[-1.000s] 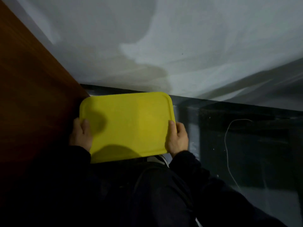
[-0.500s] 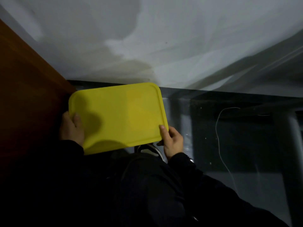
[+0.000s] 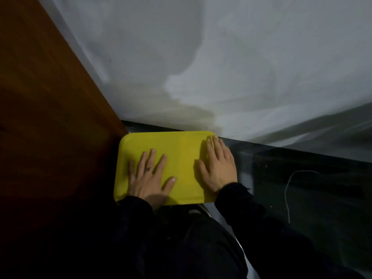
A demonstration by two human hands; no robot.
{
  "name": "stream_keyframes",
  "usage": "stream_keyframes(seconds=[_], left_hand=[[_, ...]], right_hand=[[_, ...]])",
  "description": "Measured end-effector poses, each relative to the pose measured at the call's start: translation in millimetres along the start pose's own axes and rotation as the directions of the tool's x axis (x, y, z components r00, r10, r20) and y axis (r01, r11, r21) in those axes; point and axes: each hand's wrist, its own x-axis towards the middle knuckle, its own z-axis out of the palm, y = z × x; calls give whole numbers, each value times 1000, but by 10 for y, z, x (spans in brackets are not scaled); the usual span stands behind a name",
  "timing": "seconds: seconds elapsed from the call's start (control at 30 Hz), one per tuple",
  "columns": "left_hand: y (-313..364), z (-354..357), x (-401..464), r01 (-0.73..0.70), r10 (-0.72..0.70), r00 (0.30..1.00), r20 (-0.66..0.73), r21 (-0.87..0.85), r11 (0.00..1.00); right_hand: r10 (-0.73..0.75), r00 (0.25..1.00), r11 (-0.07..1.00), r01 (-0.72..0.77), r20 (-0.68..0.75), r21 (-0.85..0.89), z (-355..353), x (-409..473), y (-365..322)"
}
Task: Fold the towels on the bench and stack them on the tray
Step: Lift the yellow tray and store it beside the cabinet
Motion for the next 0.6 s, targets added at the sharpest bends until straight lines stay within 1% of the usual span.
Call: stream_keyframes(seconds=[0.03, 0.07, 0.2, 0.27, 0.37, 0.43, 0.5, 0.6], left_hand=[[49, 30, 0, 16, -16, 1000, -4, 13, 1000], [72, 44, 2, 27, -27, 999, -18, 20, 999], [43, 75, 7, 14, -12, 998, -60, 45, 999], [47, 80, 21, 8, -6, 999, -34, 52, 999], [101, 28, 37, -5, 2, 999, 36, 73, 997], [74, -27, 80, -36, 30, 997, 77, 86, 996], [-51, -138, 290, -36, 29, 994, 101, 67, 997], [-284, -289, 737, 36, -39, 998, 39, 73, 997]], right_hand=[[-26, 997, 998, 30, 69, -54, 19, 147, 0], [-29, 994, 995, 38, 103, -89, 45, 264, 11], [-50, 998, 988, 57, 48, -141, 174, 451, 53], [-35, 999, 991, 37, 16, -127, 228, 446, 77], [-69, 996, 989, 60, -64, -138, 208, 569, 91], [-74, 994, 986, 61, -82, -153, 173, 669, 70], [-89, 992, 983, 73, -94, -166, 157, 755, 23], [-73, 996, 995, 69, -53, -77, 141, 872, -48]])
